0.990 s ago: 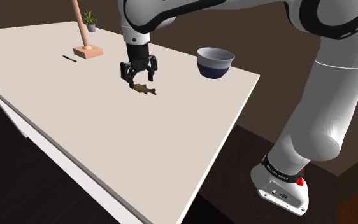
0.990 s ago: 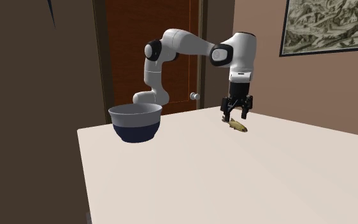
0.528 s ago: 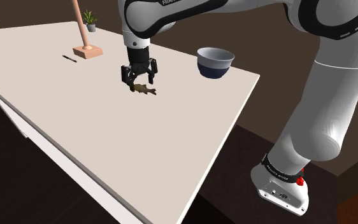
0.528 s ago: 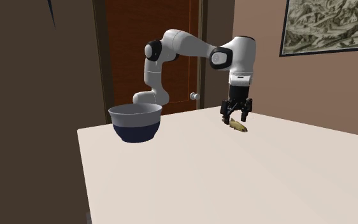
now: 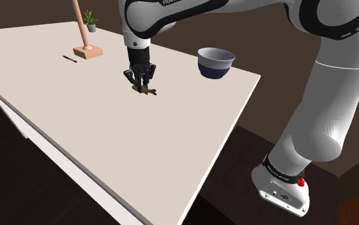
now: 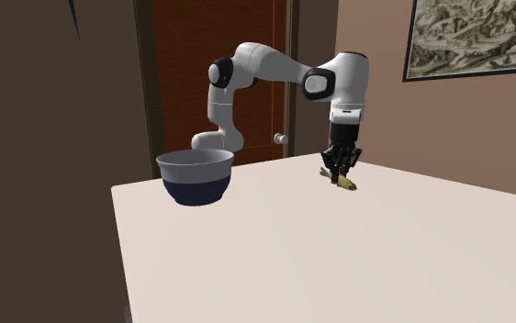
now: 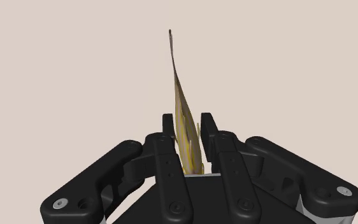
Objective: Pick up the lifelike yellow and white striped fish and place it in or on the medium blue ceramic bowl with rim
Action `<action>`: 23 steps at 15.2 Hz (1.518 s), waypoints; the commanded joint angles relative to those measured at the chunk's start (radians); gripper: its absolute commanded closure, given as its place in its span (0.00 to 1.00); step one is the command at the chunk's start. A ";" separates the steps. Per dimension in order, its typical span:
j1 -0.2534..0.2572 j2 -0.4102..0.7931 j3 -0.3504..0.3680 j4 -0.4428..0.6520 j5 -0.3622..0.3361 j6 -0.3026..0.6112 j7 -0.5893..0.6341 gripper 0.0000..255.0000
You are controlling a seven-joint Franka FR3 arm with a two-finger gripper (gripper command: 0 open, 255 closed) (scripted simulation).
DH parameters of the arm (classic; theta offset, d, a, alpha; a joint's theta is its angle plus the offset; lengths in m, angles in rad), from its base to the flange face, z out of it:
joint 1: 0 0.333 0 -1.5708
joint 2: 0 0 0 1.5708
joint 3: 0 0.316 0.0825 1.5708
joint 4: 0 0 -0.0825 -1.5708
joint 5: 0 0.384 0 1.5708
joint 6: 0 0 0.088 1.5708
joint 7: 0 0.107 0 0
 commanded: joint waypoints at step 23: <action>0.004 -0.011 0.003 0.242 0.004 -0.252 -0.001 1.00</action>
